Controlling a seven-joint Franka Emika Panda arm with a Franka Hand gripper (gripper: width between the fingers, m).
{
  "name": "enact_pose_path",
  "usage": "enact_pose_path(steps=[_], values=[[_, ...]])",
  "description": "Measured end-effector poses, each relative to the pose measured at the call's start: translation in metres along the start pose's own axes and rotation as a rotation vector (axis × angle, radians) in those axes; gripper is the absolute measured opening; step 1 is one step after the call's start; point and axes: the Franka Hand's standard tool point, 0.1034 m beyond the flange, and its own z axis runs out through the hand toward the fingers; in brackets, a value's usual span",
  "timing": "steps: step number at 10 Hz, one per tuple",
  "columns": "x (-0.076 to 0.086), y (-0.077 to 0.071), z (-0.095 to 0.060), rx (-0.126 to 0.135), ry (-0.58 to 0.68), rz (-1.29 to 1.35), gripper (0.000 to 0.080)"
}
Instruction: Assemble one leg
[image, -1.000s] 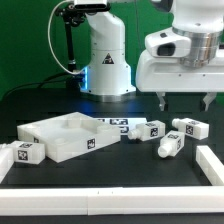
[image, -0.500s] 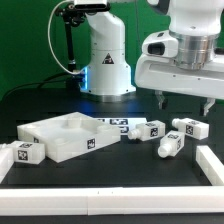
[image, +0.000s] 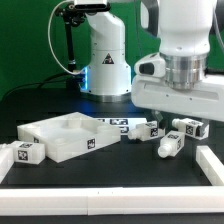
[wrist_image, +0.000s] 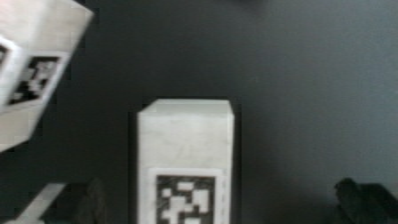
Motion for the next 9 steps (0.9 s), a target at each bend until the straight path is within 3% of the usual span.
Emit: enact_pose_path(steps=[2, 4, 5, 6, 8, 9], values=[[-0.0014, -0.0016, 0.0105, -0.001, 0.005, -0.011, 0.0649], [-0.0014, -0.0039, 0.0102, 0.002, 0.014, -0.021, 0.0649], [-0.0014, -0.004, 0.0102, 0.002, 0.014, -0.022, 0.0535], [-0.0014, -0.004, 0.0102, 0.002, 0.014, -0.024, 0.0535], [-0.0014, -0.0041, 0.0101, 0.002, 0.014, -0.03, 0.0283], [-0.001, -0.0025, 0.0102, 0.004, 0.016, -0.042, 0.0283]])
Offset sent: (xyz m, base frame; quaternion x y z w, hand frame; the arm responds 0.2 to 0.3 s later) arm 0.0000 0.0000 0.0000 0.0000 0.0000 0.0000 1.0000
